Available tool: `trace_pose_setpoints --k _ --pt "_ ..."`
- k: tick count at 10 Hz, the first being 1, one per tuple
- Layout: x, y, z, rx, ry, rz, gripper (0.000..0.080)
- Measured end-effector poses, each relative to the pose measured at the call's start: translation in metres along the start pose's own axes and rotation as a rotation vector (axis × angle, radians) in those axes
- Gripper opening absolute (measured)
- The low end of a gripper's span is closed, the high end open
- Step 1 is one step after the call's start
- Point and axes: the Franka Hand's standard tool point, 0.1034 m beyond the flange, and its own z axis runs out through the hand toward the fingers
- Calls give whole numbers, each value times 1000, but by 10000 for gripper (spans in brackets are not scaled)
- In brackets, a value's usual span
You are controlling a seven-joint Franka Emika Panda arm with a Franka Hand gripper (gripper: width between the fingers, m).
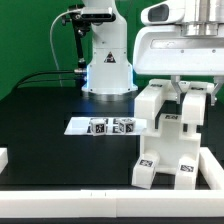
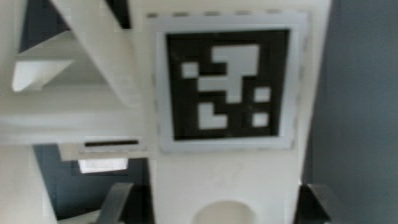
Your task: Assemble chair
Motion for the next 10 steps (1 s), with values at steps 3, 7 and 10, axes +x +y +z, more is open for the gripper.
trace_pose_setpoints --k 3,7,10 --pt "-5 0 -1 5 2 -1 287" --pt "-1 0 5 8 48 -8 287" --pt "-2 -2 11 -2 43 16 287"
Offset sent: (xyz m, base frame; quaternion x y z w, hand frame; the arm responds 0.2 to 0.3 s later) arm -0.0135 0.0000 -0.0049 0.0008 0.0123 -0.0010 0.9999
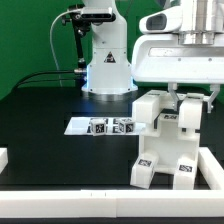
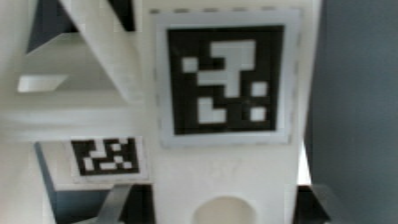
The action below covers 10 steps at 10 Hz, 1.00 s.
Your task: Assemble chair
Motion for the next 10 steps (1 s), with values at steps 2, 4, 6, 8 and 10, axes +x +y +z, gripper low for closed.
trace_pose_setpoints --k 2,4,6,8,10 --pt "-1 2 1 -3 -2 0 287" --pt "2 4 6 -2 15 1 287" --pt "11 9 16 16 60 26 287" --pt "15 4 16 24 95 20 287" --pt "16 3 16 27 102 18 371"
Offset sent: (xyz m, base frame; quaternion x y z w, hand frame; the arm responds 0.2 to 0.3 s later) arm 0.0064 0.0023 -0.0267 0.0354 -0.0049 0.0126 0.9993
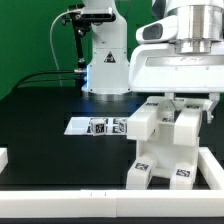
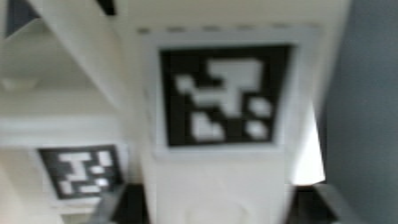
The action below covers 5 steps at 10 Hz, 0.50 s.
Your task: Assemble chair
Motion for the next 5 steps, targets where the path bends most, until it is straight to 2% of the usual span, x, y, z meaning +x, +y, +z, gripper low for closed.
trace_pose_setpoints --k 1,2,3,4,5 --pt "0 0 0 1 1 0 371" --pt "0 -1 0 1 2 -1 567" --pt "0 -2 -1 2 2 -2 567" --pt "0 -2 -1 2 2 -3 635" --pt "0 -2 -1 2 2 -3 647"
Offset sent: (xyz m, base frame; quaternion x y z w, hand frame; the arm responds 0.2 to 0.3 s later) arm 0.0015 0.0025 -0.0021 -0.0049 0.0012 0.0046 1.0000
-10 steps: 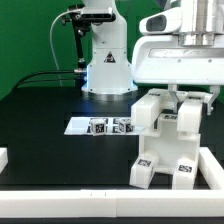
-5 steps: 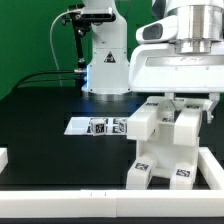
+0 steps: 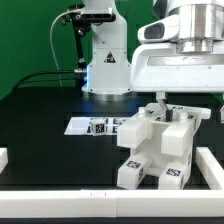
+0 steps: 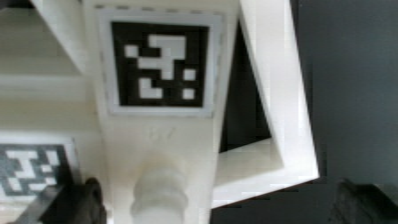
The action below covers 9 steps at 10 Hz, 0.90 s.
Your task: Assemble chair
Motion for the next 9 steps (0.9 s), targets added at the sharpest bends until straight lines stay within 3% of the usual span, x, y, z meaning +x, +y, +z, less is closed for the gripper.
trace_pose_setpoints --k 1,3,4,5,9 --pt "0 -1 -4 2 -12 2 647" --pt "6 -2 -37 27 -84 9 649" --pt "16 2 -54 30 -108 4 649" --pt "26 1 -61 18 -100 -20 649" --pt "24 2 -56 15 -91 -20 649"
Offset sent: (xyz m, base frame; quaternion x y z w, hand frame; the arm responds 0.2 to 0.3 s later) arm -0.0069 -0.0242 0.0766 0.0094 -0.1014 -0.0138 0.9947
